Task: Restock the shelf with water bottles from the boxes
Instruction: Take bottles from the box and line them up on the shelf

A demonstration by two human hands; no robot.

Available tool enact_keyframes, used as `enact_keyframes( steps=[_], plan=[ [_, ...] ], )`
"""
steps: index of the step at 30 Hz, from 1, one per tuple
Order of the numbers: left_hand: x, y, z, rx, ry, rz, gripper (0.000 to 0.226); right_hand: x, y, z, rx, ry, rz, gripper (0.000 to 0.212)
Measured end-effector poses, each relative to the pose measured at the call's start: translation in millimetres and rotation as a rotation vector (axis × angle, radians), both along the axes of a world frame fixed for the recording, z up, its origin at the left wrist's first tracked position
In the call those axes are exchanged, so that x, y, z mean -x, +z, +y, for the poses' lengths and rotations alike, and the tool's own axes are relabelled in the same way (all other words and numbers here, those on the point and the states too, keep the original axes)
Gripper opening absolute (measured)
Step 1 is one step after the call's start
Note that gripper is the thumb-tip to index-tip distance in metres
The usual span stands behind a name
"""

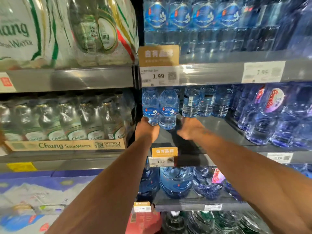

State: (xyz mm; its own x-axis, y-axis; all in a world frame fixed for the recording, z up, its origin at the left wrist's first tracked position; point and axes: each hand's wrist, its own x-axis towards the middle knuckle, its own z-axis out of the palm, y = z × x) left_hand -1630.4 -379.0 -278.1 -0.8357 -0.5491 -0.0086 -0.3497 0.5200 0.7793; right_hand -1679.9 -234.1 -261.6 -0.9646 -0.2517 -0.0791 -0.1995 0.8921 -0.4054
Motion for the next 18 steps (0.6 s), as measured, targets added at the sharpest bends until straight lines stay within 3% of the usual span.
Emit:
enact_keyframes(
  steps=[3,6,10,18],
  plan=[
    [-28.7,14.1,21.6,0.3,-0.057,-0.091,0.028,-17.7,14.1,17.6,-0.126,0.109,0.023,0.033],
    [-59.0,22.6,42.4,0.471,-0.026,-0.208,0.03,-40.5,24.6,34.5,-0.186,0.16,0.054,0.038],
    [-92.7,31.4,61.4,0.581,0.0,-0.268,0.03,-68.7,33.7,46.3,-0.248,0.2,0.083,0.043],
    [-147.6,30.6,75.0,0.715,-0.165,-0.368,0.037,-127.7,30.5,60.2,-0.283,0.221,0.009,0.038]
  ],
)
